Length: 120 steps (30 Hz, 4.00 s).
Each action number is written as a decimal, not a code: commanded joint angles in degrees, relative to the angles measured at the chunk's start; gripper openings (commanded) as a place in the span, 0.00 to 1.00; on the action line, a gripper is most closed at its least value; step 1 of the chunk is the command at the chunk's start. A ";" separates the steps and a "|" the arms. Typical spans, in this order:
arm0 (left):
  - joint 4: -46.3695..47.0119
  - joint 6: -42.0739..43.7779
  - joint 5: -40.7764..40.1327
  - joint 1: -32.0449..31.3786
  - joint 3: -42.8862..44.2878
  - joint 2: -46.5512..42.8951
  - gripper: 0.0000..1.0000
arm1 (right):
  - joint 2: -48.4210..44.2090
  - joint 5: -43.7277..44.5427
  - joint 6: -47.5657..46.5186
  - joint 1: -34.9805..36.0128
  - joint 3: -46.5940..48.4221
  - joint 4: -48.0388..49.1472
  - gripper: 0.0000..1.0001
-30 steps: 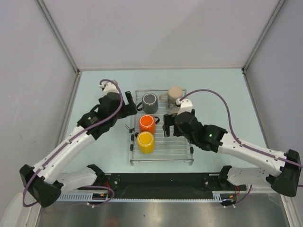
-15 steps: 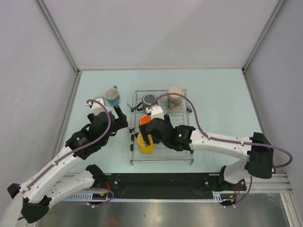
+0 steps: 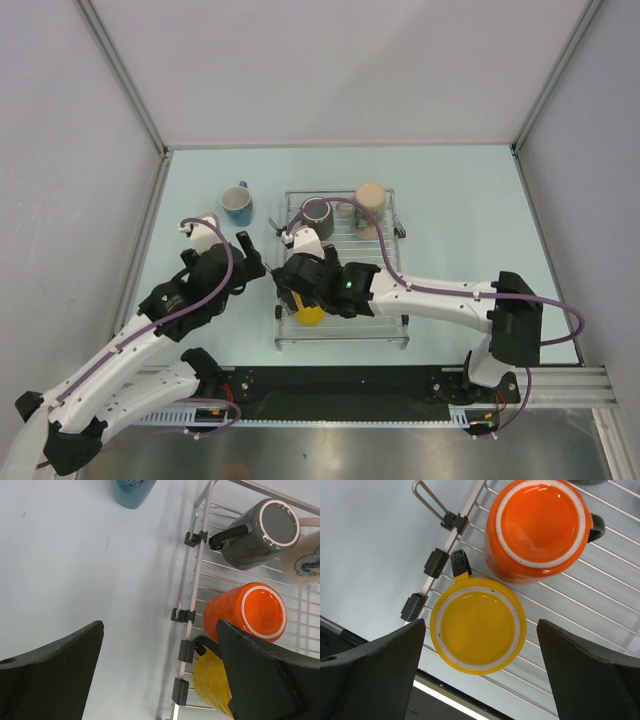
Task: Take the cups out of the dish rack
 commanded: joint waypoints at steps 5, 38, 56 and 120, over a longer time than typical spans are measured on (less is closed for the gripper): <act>-0.32 -2.70 -1.55 -0.28 -0.44 -1.30 1.00 | 2.75 1.45 3.73 1.40 2.80 -3.46 1.00; -0.15 -4.20 -0.50 -0.28 -1.76 -0.51 1.00 | 5.30 2.42 4.88 0.70 -1.16 -0.64 0.03; 1.87 -3.49 0.03 -0.28 -0.62 2.12 1.00 | -7.78 9.71 3.74 -0.09 0.33 -5.91 0.00; 90.11 -12.28 51.35 -0.19 -21.89 7.92 0.82 | -34.08 -54.27 42.05 -41.40 -52.13 96.47 0.00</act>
